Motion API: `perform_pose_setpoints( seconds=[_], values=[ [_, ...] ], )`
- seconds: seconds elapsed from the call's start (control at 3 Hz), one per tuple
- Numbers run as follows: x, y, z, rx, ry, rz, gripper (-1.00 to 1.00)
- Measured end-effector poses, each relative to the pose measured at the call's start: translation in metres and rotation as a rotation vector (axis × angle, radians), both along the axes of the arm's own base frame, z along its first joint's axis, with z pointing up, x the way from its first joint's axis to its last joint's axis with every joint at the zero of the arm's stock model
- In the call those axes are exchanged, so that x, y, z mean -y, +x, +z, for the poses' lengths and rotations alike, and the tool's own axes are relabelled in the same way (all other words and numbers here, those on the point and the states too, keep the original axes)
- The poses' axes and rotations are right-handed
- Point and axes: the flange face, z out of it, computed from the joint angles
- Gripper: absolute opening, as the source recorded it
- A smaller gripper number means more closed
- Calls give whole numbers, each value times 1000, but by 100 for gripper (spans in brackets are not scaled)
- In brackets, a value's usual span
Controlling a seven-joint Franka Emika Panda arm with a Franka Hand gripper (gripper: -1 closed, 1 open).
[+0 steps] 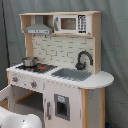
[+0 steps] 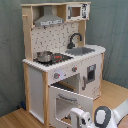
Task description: Play with the kitchen
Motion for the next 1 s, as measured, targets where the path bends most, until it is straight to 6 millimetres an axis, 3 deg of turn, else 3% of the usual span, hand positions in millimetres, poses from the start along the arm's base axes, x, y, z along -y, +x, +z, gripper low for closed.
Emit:
perform_pose_setpoints(
  seconds=[0.33,0.67,1.0],
  values=[
    [16,2,-2,-20,-7,-44,-100],
    [33,12,15,-4,-13,-108,-100],
    [58,21,19,3,-33,-169,-100]
  ],
)
